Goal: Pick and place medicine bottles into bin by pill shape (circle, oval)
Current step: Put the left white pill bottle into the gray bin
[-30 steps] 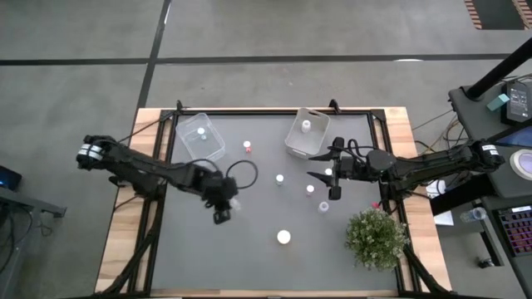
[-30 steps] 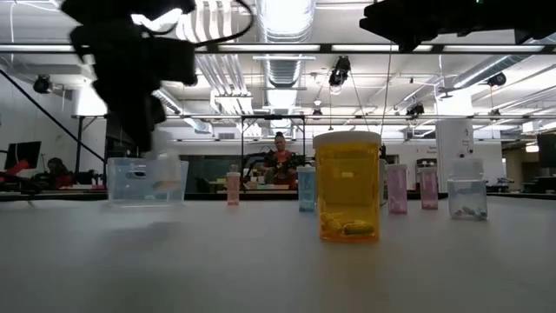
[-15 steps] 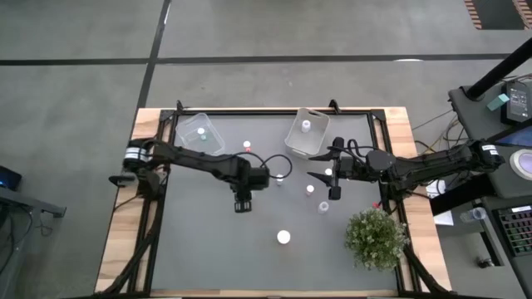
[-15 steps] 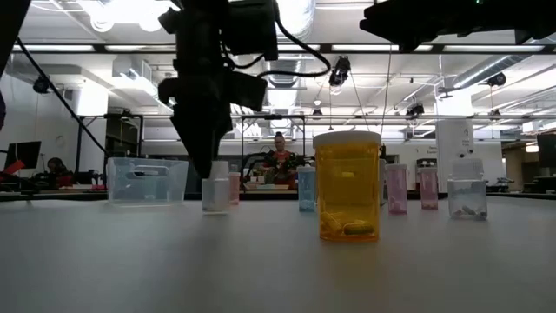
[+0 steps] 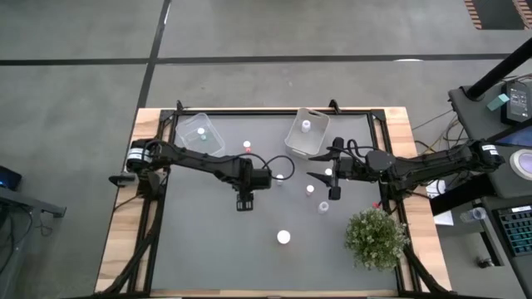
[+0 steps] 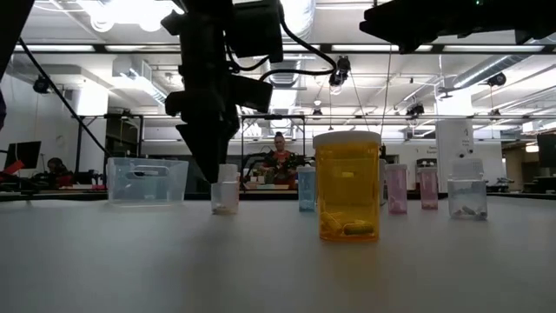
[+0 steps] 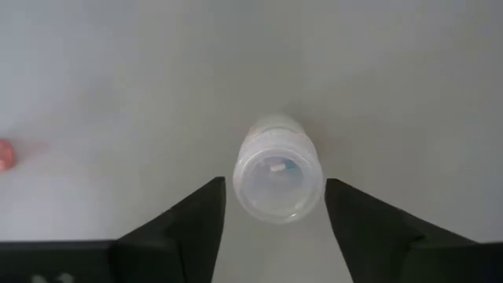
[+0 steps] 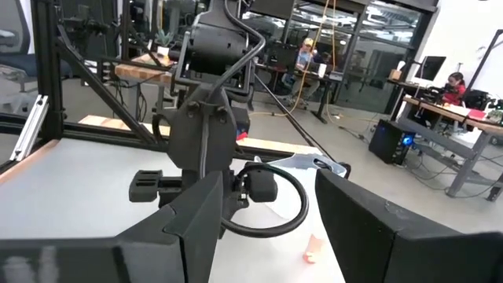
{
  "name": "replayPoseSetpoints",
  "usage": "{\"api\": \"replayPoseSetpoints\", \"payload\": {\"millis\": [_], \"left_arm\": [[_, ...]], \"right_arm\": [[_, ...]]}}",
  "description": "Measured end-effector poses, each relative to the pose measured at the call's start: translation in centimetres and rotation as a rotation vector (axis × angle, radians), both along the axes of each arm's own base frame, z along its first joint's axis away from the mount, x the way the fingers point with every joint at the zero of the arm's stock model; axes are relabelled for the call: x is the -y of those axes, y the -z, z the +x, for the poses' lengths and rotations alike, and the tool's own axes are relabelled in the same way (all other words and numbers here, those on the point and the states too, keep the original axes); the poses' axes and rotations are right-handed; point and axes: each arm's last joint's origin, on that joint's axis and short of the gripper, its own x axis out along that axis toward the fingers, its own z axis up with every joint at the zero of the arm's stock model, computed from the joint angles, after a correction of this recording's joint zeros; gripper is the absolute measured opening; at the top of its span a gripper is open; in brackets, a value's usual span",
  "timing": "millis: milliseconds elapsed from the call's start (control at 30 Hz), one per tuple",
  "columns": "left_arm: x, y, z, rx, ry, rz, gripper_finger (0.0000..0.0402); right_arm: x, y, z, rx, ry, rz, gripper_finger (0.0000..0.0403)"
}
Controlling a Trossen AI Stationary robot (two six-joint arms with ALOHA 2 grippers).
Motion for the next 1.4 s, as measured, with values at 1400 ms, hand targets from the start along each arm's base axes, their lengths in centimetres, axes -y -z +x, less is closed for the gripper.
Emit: {"api": "replayPoseSetpoints", "payload": {"millis": [1400], "left_arm": [[0.4,-11.1,-16.3,1.155,0.305,0.509,0.0223]], "right_arm": [[-1.5,4.0,20.3,-0.747,0.128,0.147,0.021]]}}
